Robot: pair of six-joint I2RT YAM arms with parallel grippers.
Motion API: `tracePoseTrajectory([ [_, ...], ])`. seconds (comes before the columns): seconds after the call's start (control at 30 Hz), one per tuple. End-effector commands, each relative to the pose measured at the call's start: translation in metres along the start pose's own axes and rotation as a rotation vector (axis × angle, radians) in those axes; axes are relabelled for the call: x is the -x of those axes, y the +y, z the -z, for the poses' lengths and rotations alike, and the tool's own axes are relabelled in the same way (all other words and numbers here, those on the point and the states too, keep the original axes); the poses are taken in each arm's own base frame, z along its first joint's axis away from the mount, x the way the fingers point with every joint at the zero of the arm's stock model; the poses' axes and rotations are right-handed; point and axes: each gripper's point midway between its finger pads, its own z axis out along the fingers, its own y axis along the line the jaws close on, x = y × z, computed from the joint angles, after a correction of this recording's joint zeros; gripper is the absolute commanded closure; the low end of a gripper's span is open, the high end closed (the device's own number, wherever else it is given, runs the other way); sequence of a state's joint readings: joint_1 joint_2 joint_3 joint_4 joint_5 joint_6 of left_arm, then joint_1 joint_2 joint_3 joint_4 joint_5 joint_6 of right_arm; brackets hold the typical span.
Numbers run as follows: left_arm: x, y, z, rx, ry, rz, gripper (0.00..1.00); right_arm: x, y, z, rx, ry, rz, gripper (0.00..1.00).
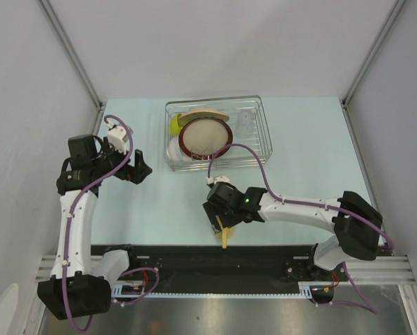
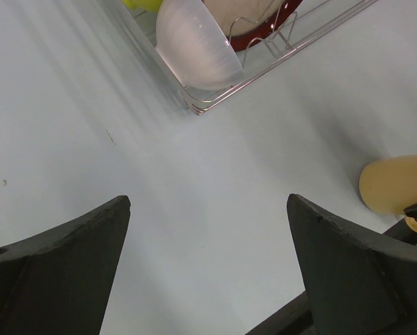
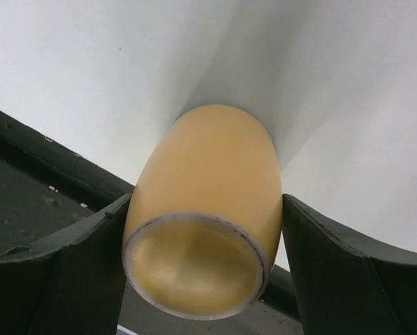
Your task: Load the mixed dishes into the dish rack
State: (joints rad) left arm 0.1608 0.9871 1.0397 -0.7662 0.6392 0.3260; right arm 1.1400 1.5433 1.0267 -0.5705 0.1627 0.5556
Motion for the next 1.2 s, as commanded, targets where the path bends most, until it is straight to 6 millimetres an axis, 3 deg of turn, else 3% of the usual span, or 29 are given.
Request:
tracePoseTrajectory([
  [0.0, 0.009, 0.001, 0.006, 0.01, -0.037, -0.043, 0.0, 0.046, -0.017, 0.052, 0.042, -0.162, -0.08, 0.91],
  [0.07, 0.008, 0.001, 0.006, 0.011, -0.033, -0.041, 0.0, 0.061, -0.036, 0.071, 0.024, -0.2, -0.104, 1.0],
  [0.1, 0.009, 0.001, 0.006, 0.012, -0.034, -0.041, 0.0, 0.082, -0.056, 0.085, 0.003, -0.253, -0.154, 1.0],
  [0.2, 0.01, 0.0, 0.006, 0.007, -0.038, -0.039, 0.0, 0.11, -0.088, 0.123, -0.032, -0.355, -0.174, 1.0],
  [0.23, 0.01, 0.0, 0.007, 0.009, -0.038, -0.038, 0.0, 0.13, -0.103, 0.141, -0.051, -0.412, -0.204, 1.0],
  [0.33, 0.009, 0.0, 0.006, 0.008, -0.036, -0.036, 0.0, 0.16, -0.137, 0.166, -0.122, -0.494, -0.212, 1.0],
  [0.47, 0.007, 0.001, 0.005, 0.009, -0.029, -0.033, 0.0, 0.2, -0.17, 0.173, -0.171, -0.581, -0.253, 1.0],
  [0.57, 0.004, 0.001, 0.005, 0.011, -0.023, -0.032, 0.0, 0.229, -0.189, 0.167, -0.177, -0.619, -0.29, 1.0],
  [0.8, 0.001, 0.003, 0.004, 0.016, -0.013, -0.033, 0.0, 0.283, -0.205, 0.136, -0.186, -0.612, -0.28, 1.0],
  [0.93, 0.002, 0.002, 0.003, 0.01, -0.019, -0.03, 0.0, 0.299, -0.21, 0.114, -0.196, -0.586, -0.274, 1.0],
  [1.17, 0.001, 0.004, 0.003, 0.021, -0.014, -0.035, 0.0, 0.307, -0.225, 0.073, -0.219, -0.523, -0.269, 1.0],
])
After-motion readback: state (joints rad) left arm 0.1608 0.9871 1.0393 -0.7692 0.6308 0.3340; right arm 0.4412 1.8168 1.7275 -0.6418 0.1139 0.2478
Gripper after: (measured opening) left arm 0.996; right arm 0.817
